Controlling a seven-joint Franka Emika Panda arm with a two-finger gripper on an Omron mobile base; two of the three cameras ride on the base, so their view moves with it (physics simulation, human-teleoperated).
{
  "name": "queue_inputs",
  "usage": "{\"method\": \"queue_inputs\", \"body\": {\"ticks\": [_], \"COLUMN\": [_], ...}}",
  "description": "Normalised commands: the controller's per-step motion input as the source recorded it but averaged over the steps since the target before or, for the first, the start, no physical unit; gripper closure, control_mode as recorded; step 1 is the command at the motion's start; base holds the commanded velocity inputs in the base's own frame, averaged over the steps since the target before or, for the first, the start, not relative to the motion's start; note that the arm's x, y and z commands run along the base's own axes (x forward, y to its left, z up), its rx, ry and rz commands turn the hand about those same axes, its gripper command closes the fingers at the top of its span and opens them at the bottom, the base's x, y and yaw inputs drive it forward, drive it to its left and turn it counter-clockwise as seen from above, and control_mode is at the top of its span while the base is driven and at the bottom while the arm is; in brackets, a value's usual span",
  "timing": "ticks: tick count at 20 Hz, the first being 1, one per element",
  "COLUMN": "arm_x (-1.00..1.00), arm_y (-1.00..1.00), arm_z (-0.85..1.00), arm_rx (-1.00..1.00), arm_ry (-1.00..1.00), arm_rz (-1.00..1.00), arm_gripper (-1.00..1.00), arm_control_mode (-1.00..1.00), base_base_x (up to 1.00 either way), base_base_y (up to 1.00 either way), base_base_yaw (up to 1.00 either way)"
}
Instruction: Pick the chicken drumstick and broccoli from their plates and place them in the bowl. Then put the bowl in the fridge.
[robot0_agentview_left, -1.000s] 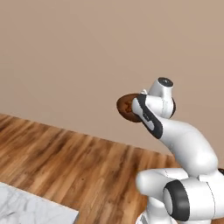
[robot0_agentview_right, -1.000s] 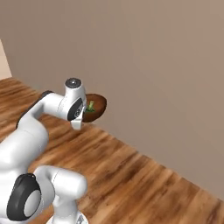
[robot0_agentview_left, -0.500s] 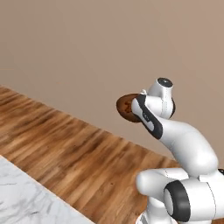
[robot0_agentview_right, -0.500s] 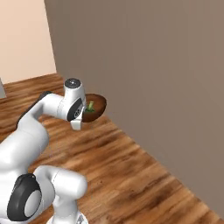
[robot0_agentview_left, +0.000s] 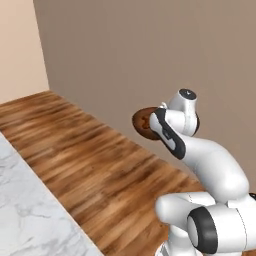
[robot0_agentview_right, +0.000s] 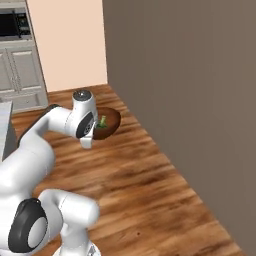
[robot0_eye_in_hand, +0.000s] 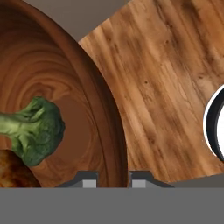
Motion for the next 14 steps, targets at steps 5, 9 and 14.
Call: {"method": "queue_inputs", "body": {"ticks": [5, 9, 14], "arm_x": [0.0, 0.0, 0.0], "arm_y": [0.0, 0.0, 0.0], "arm_z": [0.0, 0.0, 0.0], "arm_rx": [0.0, 0.0, 0.0], "arm_ry": [0.0, 0.0, 0.0], "arm_rz": [0.0, 0.0, 0.0], "arm_gripper": [1.0, 1.0, 1.0], "arm_control_mode": [1.0, 1.0, 1.0], "base_base_x": [0.9, 0.92, 0.92], "base_base_y": [0.0, 0.0, 0.0], "base_base_yaw": [0.31, 0.29, 0.29]}}
